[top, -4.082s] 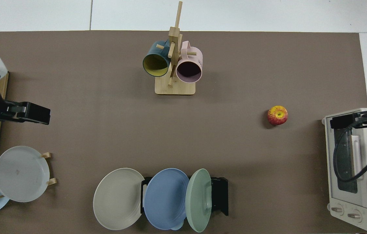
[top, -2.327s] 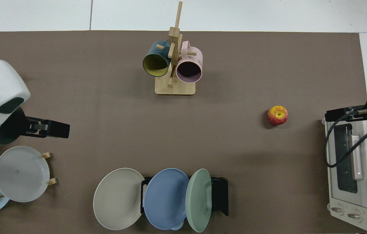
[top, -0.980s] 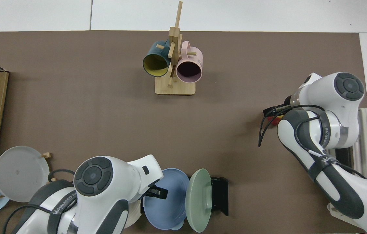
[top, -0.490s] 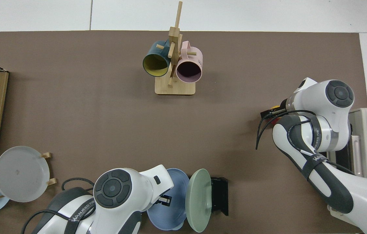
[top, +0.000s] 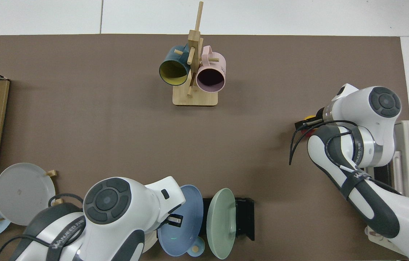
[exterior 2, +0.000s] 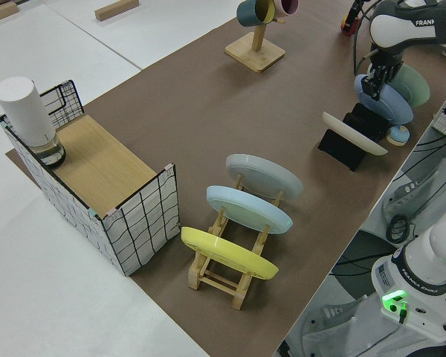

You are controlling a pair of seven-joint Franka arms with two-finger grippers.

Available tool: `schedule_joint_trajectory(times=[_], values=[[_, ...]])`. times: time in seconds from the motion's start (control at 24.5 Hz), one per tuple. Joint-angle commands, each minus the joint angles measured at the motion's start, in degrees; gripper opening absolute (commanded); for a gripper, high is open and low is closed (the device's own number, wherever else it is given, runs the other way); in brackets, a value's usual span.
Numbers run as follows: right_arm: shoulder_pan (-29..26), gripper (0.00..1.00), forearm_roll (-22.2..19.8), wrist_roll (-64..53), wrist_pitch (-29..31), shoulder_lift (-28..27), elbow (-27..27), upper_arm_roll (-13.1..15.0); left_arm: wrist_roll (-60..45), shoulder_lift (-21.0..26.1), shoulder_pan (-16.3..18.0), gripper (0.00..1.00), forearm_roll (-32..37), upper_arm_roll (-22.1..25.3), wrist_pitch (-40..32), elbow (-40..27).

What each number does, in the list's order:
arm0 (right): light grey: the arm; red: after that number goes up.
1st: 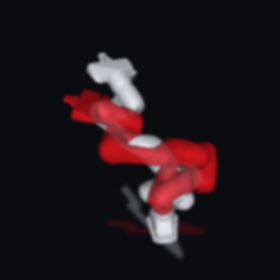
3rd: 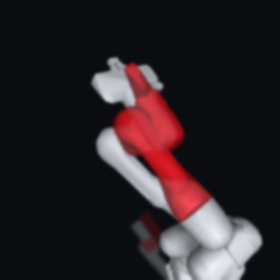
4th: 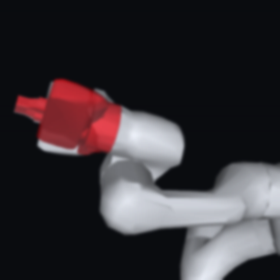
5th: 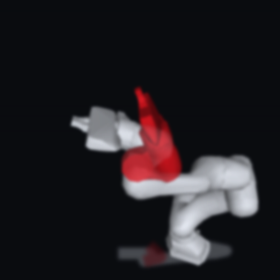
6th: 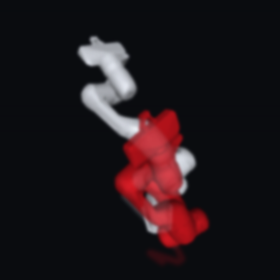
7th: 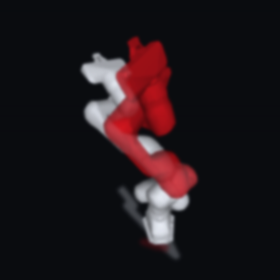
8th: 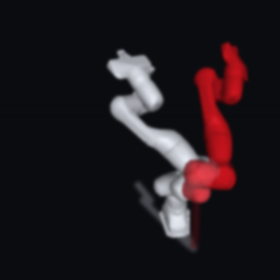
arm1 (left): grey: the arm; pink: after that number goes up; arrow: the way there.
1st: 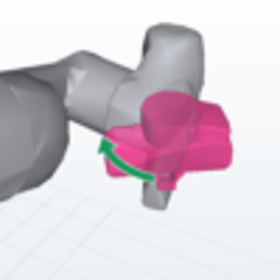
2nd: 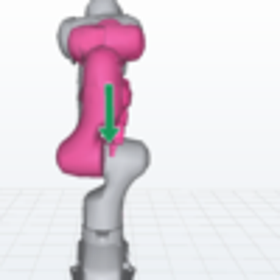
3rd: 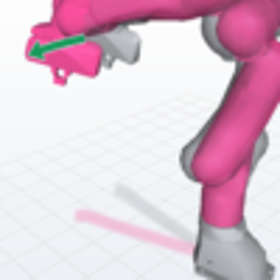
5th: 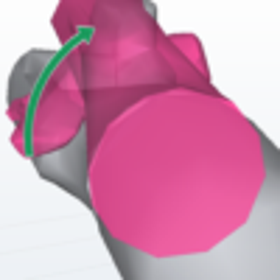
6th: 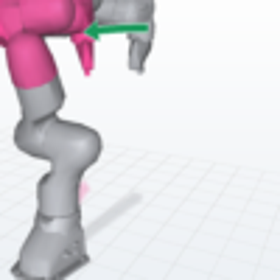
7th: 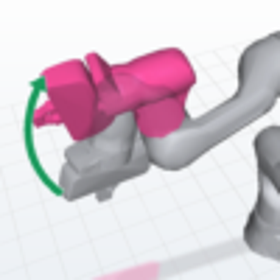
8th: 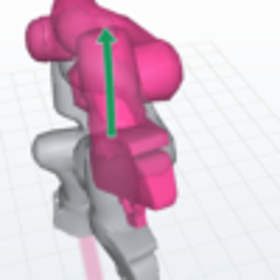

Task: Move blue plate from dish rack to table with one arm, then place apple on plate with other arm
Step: 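Lift the blue plate with the left gripper and set it on the table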

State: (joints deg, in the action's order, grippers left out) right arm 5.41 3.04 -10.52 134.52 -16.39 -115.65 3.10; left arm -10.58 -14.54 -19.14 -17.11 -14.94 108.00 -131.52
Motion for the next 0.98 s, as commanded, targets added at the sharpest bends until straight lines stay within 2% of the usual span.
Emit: schedule_joint_trajectory(times=[0.0,0.16,0.37,0.49,0.65,0.73,0.82,0.94], values=[[-0.84,0.00,0.65,-0.65,-6.97,1.71,5.51,-0.29,0.30,0.12,4.89,0.00,1.99,0.00,-4.37,5.66],[-0.32,0.00,0.30,2.86,-7.95,4.08,6.57,-0.12,1.61,1.78,10.42,0.00,0.51,0.09,-2.01,7.15],[0.47,0.00,-0.49,5.68,-8.39,6.28,6.75,0.15,11.71,4.42,16.85,0.00,-4.16,0.18,4.14,8.12],[0.47,0.00,-5.05,5.95,-10.67,7.77,8.06,-0.03,14.27,8.02,18.87,0.00,-5.38,0.09,7.92,8.82],[1.79,0.00,-6.56,7.00,-14.98,9.70,8.60,-0.29,16.29,14.35,23.09,0.00,-12.49,0.00,8.90,12.42],[3.45,0.00,-6.65,8.40,-16.30,10.15,8.42,-0.12,21.36,16.98,24.23,0.00,-16.35,0.00,9.86,12.43],[4.60,0.00,-6.73,9.89,-16.65,10.41,8.33,-0.12,27.08,18.40,25.64,0.00,-20.66,0.00,10.48,12.17],[5.74,0.00,-7.09,12.09,-17.53,11.55,7.11,-0.29,30.27,20.24,27.66,0.00,-25.86,0.00,10.83,12.17]])
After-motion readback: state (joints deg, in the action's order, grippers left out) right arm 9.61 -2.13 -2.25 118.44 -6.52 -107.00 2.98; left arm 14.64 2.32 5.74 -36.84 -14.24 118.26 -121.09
